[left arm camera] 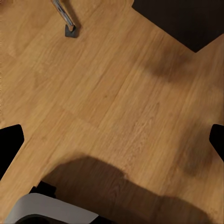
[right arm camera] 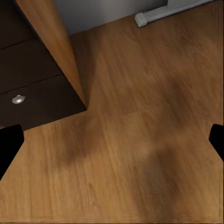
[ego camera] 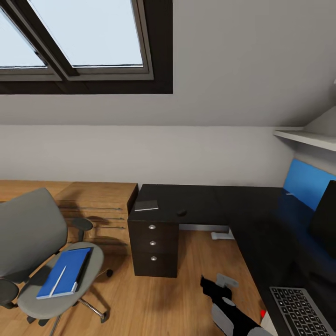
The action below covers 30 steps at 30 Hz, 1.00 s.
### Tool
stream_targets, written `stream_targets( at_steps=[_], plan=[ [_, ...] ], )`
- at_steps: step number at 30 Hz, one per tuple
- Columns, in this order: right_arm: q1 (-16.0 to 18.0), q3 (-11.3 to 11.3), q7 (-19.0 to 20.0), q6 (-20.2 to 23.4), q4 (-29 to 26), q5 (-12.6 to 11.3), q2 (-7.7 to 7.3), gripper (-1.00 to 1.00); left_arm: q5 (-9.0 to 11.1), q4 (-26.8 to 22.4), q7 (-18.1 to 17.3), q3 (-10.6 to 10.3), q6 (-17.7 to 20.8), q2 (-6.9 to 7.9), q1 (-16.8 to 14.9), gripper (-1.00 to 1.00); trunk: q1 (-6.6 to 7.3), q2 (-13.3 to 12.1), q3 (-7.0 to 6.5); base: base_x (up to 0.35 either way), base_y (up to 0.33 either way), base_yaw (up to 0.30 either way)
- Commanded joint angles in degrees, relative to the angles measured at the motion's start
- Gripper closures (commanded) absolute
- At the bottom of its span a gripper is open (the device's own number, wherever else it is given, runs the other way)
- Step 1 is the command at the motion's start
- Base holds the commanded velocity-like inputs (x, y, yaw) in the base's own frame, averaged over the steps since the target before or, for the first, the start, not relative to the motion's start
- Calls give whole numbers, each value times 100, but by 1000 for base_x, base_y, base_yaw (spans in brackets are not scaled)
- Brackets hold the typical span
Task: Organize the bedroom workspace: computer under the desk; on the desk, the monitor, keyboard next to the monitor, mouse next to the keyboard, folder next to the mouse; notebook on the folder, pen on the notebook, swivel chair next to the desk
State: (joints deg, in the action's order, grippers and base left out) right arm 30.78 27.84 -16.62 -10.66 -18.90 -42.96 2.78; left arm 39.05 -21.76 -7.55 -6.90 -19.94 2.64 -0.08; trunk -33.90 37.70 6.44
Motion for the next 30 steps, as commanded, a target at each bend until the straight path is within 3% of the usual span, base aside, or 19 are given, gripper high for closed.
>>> stream_targets(
  at_steps=[1,4,10,19,30],
  plan=[
    [22,48,-153,144,-115,-31,-26,-100,59,-3,-11,-40,-19,3,-1,-100,21,-34,-10,0,0,0],
    [368,44,-689,1464,-899,106,-114,-100,52,-4,-12,-40,-26,-20,-1,-100,43,-74,-28,0,0,0],
    [563,32,-857,2269,-1499,133,-215,-100,44,-6,-22,-40,-42,-19,-1,-100,43,-74,-28,0,0,0],
    [624,61,-902,2509,-2062,145,-323,-100,46,-4,-20,-40,-290,-18,-1,-100,43,-74,-28,47,0,0],
    [631,83,-895,2463,-2132,217,-350,-100,46,-3,-19,-40,-366,-21,-1,-100,43,-74,-28,284,0,0]
  ],
)
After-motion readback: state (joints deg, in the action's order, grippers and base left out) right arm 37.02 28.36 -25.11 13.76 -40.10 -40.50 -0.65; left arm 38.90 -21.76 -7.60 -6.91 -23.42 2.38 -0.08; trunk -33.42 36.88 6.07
